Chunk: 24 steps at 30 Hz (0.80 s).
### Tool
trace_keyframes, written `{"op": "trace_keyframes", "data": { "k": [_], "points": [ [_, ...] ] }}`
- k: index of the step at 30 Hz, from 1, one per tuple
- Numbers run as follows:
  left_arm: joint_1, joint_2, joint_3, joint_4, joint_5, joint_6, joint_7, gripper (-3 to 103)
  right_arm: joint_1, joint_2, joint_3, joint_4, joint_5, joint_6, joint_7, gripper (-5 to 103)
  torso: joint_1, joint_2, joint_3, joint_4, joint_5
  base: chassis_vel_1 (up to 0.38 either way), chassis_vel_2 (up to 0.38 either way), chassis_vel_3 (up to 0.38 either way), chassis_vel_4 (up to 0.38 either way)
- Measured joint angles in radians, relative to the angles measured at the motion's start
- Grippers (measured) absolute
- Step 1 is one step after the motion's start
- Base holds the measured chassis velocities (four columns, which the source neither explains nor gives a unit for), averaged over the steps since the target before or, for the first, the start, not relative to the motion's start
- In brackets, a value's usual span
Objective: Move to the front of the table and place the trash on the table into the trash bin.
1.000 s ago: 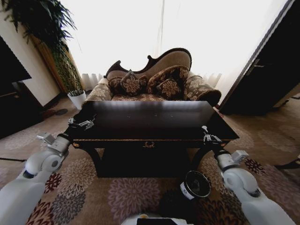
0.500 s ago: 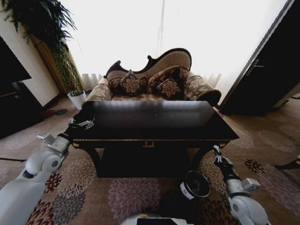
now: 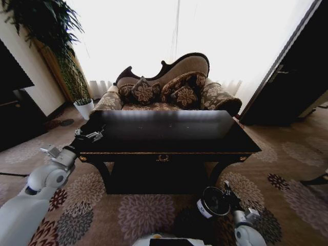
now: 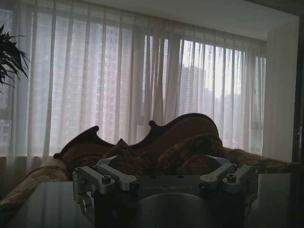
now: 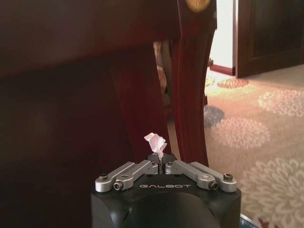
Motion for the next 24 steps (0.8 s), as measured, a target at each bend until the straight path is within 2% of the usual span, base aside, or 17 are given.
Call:
{"op": "trace_keyframes", "data": {
  "k": [17, 24],
  "points": [
    [0.0, 0.0, 0.0, 0.0, 0.0, 0.0, 0.0, 100, 0.279, -0.027, -0.113, -0.481, 0.012, 0.007, -0.007, 2, 0.0, 0.0, 0.0, 0.0002, -0.0002, 0.0, 0.0, 0.0, 0.0],
    [0.0, 0.0, 0.0, 0.0, 0.0, 0.0, 0.0, 100, 0.391, -0.044, -0.128, -0.61, 0.006, 0.025, -0.011, 2, 0.0, 0.0, 0.0, 0.0003, -0.0002, 0.0, 0.0, 0.0, 0.0]
  ]
}}
